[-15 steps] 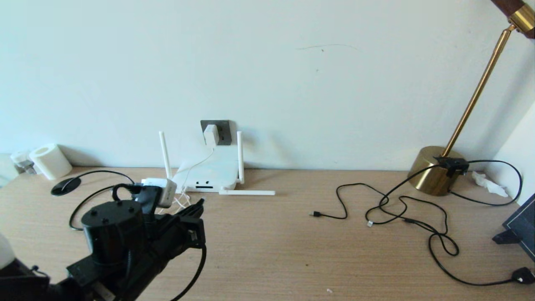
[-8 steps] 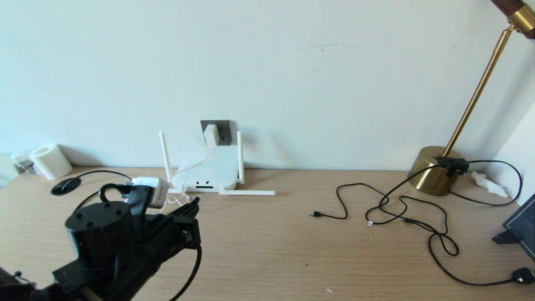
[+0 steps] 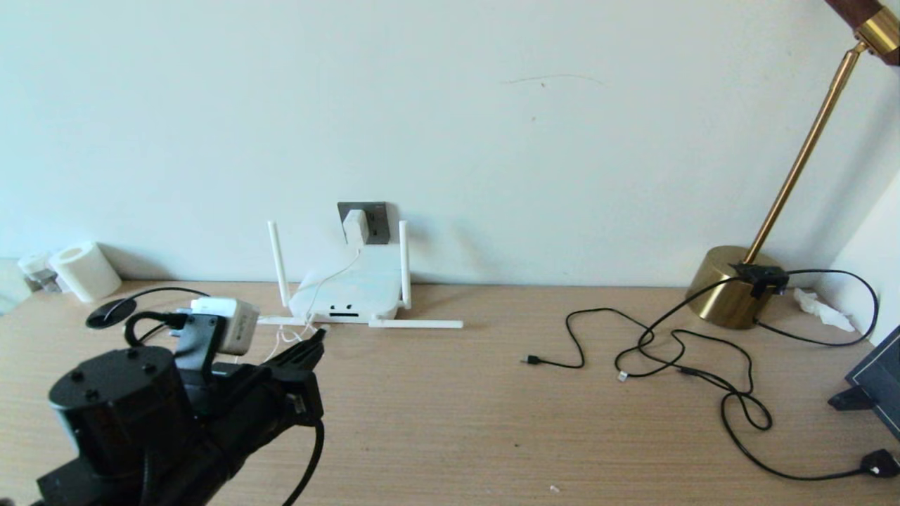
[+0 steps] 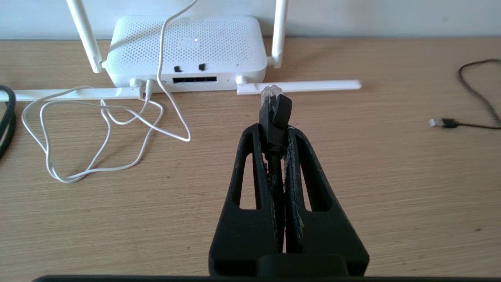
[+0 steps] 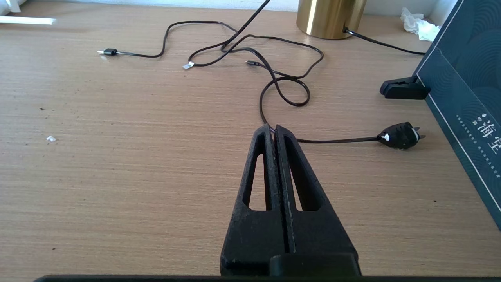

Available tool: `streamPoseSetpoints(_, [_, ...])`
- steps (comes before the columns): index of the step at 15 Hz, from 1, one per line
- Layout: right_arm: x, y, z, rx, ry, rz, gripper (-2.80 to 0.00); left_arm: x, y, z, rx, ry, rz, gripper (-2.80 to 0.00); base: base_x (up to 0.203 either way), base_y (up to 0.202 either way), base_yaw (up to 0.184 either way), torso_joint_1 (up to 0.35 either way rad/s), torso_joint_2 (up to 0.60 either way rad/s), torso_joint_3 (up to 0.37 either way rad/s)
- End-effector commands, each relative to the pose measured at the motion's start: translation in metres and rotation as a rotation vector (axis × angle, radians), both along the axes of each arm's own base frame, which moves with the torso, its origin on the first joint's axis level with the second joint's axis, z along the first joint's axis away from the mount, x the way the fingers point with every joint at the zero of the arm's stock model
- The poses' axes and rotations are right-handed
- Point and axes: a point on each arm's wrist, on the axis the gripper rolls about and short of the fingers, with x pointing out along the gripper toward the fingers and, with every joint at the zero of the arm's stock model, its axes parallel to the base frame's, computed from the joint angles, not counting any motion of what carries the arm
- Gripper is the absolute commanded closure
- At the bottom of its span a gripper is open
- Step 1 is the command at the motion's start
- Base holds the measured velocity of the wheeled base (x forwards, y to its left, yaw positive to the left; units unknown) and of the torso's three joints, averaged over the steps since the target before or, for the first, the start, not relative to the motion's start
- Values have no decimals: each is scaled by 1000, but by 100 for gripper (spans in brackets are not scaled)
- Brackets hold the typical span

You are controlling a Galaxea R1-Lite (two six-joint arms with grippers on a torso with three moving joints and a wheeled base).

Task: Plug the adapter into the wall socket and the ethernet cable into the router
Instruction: Align cable and router interface

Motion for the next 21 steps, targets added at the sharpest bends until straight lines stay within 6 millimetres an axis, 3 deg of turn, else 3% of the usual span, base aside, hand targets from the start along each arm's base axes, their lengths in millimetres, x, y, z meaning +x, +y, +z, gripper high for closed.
streamPoseSetpoints(1, [0,0,0,-1,1,1,0,-2,1,4,-21,-18,-3,0,0,0,0,0,0,0])
streamPoseSetpoints(10, [0,0,0,-1,2,1,0,18,-4,-19,-424,209,-137,0,0,0,0,0,0,0])
streamPoseSetpoints(17, [0,0,0,-1,3,1,0,76,41,-56,-526,322,-19,0,0,0,0,0,0,0])
streamPoseSetpoints(21, [0,0,0,-1,1,1,0,98,42,-72,-592,315,0,0,0,0,0,0,0,0])
